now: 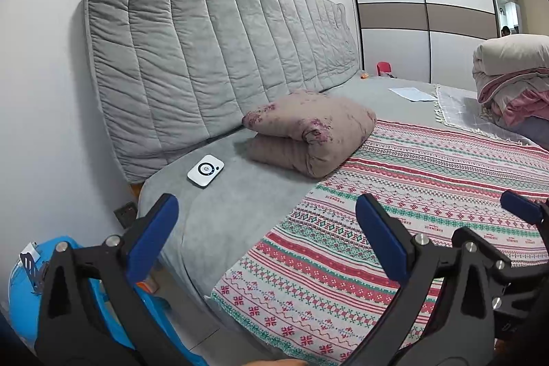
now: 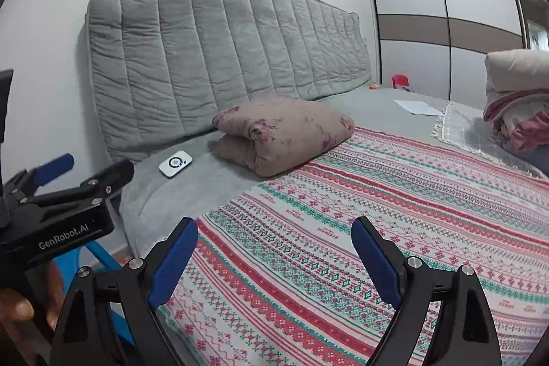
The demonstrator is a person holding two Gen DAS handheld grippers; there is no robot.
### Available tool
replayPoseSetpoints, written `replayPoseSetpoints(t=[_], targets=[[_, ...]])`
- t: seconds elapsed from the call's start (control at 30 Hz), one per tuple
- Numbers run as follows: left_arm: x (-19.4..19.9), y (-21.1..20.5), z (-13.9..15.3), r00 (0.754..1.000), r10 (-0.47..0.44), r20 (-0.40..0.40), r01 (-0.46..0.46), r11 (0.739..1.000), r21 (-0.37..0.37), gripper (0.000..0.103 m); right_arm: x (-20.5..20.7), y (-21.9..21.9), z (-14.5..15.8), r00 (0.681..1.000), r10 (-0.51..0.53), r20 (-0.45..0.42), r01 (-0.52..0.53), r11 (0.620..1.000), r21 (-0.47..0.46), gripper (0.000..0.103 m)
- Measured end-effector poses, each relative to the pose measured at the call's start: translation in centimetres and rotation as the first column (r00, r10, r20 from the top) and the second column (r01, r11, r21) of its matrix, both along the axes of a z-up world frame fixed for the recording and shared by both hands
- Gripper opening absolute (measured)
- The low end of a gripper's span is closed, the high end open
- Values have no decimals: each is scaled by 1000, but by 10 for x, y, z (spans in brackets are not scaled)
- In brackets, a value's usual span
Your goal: Fold large clothes
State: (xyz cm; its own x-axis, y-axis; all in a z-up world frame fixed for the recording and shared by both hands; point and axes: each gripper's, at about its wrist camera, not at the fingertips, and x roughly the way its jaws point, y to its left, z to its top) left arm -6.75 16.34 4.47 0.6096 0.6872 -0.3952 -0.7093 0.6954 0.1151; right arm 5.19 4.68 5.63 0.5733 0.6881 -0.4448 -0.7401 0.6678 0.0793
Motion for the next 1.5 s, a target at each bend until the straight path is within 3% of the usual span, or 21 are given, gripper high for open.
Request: replayPoseSetpoints(t=[0.07,0.13,1.5], targets=[[0,3,0,1000,0,-1,0,1000,-12,103,-3,-1,1,1000,-19,18,18,1000,10,93],[-1,5,-1,1000,-1,4,1,1000,-23,103,-3,-3,2,999,-26,21,26,999,21,103],[-3,4,1,1000,8,9,-8,1000,-18,103,-3,-3,-3,999,-39,9,39,999,12,103]])
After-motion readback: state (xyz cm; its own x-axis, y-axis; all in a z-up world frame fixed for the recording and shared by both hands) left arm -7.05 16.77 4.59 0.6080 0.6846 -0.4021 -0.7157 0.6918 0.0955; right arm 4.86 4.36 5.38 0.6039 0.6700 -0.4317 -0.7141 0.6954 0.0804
